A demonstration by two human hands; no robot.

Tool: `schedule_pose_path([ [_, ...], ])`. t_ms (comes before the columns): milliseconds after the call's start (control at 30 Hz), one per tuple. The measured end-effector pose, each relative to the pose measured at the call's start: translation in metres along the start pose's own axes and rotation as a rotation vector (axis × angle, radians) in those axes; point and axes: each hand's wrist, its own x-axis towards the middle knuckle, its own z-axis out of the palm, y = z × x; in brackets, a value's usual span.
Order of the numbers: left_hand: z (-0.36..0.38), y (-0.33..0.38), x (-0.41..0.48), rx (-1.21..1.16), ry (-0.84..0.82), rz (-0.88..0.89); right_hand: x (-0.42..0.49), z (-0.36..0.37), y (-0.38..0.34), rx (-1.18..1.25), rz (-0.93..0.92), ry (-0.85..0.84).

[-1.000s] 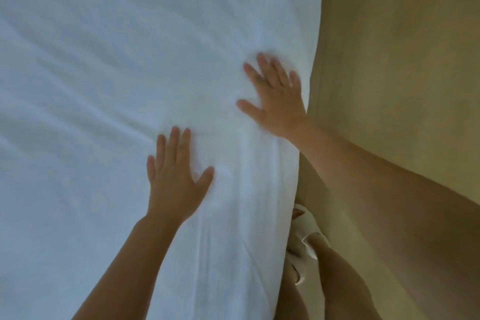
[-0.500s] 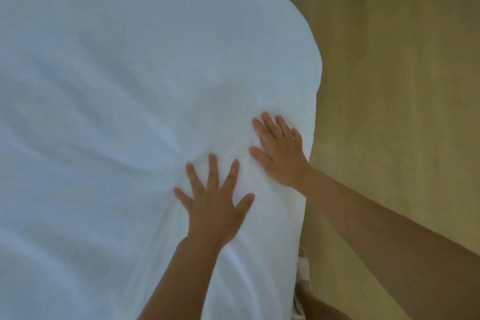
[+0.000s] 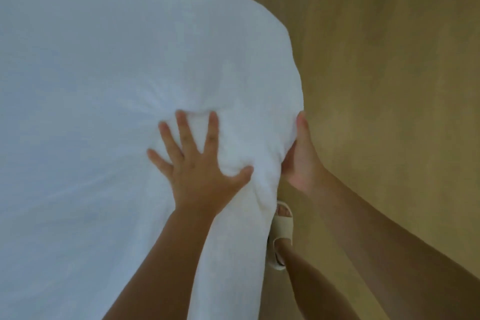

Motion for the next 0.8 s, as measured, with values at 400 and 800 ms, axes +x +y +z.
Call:
schedule_pose_path([
  [400,-0.020,0.035,0.107,0.326,-0.046,0.407,0.069,0.016,0.002,0.016,0.126,0.192],
  [800,-0.005,0.029,0.114,0.254,0.116,0.497,0.135,0.024,-0.081,-0.537,-0.099,0.526],
])
